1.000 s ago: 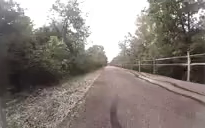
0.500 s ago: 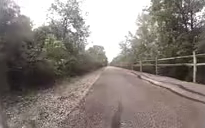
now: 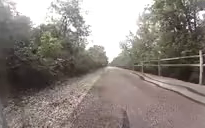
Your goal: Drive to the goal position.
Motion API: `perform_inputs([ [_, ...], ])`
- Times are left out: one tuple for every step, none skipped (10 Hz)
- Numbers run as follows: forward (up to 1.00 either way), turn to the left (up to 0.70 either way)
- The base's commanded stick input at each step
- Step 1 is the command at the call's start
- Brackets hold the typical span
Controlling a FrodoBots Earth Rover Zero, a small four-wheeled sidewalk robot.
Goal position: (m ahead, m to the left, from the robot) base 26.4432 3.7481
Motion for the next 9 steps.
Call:
perform_inputs([
  [0.70, -0.33],
  [0.70, -0.16],
  [0.70, 0.00],
  [0.70, 0.00],
  [0.70, 0.00],
  [0.70, 0.00],
  [0.70, 0.00],
  [0.70, 0.00],
  [0.70, 0.00],
])
